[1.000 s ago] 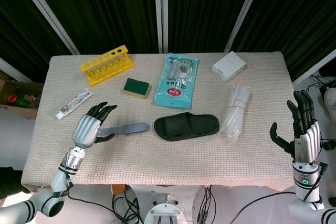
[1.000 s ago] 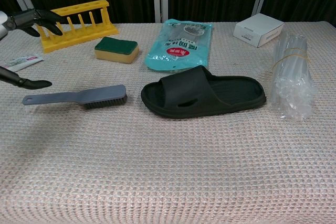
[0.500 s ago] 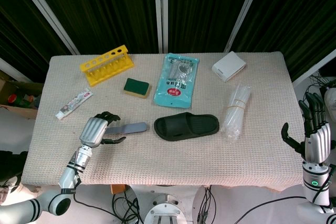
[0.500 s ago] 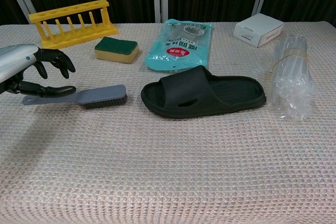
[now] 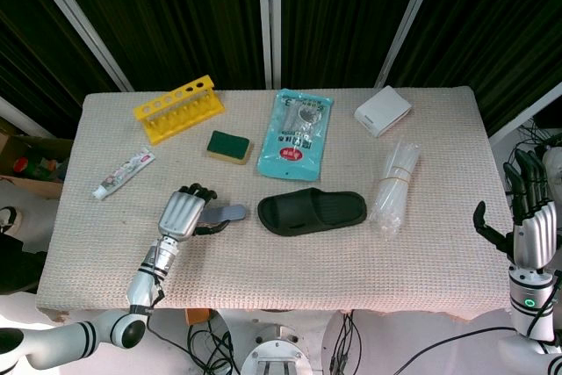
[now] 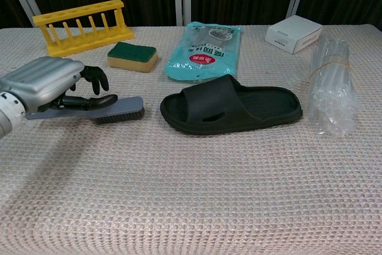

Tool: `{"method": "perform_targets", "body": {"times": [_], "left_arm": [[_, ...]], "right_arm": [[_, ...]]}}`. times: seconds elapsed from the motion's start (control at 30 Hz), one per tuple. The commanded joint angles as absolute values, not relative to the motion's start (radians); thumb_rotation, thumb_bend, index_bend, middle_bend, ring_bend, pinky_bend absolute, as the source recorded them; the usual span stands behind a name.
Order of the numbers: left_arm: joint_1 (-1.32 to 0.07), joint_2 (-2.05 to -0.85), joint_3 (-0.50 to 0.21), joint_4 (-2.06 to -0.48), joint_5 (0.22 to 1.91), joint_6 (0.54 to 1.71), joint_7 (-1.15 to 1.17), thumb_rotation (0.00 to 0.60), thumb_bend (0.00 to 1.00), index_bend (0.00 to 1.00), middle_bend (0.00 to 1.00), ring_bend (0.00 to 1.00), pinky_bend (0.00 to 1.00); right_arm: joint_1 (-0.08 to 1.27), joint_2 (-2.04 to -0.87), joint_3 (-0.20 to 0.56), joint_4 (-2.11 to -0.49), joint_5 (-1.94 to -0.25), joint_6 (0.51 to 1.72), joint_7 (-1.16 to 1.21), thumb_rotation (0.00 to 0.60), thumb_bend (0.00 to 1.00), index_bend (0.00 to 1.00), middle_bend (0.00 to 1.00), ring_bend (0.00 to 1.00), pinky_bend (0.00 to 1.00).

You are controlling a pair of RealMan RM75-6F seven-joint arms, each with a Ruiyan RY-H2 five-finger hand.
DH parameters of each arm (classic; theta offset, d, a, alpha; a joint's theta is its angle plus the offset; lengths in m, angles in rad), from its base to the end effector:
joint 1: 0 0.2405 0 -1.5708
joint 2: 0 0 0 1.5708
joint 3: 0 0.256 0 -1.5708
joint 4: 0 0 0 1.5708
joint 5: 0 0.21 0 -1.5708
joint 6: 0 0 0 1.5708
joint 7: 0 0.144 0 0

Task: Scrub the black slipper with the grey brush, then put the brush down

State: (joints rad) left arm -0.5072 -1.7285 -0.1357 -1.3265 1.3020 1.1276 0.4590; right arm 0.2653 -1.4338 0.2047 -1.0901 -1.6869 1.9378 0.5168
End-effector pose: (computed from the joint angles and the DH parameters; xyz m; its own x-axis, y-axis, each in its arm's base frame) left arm -0.1971 0.2912 -0.0484 0.5246 0.1525 0.8376 0.8310 -0.3052 -0.4650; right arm -0.2748 -0.2412 0.1673 -0.0866 0.4357 0.8959 -0.8414 -0.5135 0.1684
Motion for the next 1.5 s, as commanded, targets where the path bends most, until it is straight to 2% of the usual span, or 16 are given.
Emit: {"method": "perform_targets", "body": {"times": [0.03, 0.47, 0.83, 1.33, 1.5], "left_arm": [[-0.509, -1.749, -0.132, -1.307, 1.29, 1.146, 0.494, 0.11, 0.19, 0.36, 0.4, 0.29, 0.43], [-0.508, -1.764, -0.113, -1.317, 1.261, 1.115, 0.466, 0.209, 0.19, 0.38, 0.42, 0.32, 0.46], [-0.518, -1.784, -0.118, -1.286, 1.271, 1.126, 0.449, 0.358, 0.21, 0.4, 0.44, 0.35, 0.47], [-0.52, -1.773, -0.127, -1.304, 1.27, 1.128, 0.404, 0.367, 0.25, 0.44, 0.47, 0.37, 0.5], [-0.522, -1.773, -0.128, -1.303, 1.267, 1.129, 0.403, 0.391, 0.26, 0.45, 0.48, 0.38, 0.5]], "right_arm": [[0.265, -1.43, 0.203, -1.089, -1.682, 1.93, 0.518, 0.6, 0.58, 0.0, 0.0, 0.0, 0.0], [0.258, -1.445, 0.199, -1.056, -1.661, 1.923, 0.541, 0.6, 0.6, 0.0, 0.0, 0.0, 0.0], [0.258, -1.448, 0.203, -1.051, -1.656, 1.929, 0.553, 0.6, 0.6, 0.0, 0.0, 0.0, 0.0], [0.256, -1.451, 0.198, -1.04, -1.652, 1.923, 0.559, 0.6, 0.61, 0.0, 0.0, 0.0, 0.0], [0.26, -1.453, 0.196, -1.039, -1.654, 1.918, 0.556, 0.6, 0.61, 0.0, 0.0, 0.0, 0.0]]}}
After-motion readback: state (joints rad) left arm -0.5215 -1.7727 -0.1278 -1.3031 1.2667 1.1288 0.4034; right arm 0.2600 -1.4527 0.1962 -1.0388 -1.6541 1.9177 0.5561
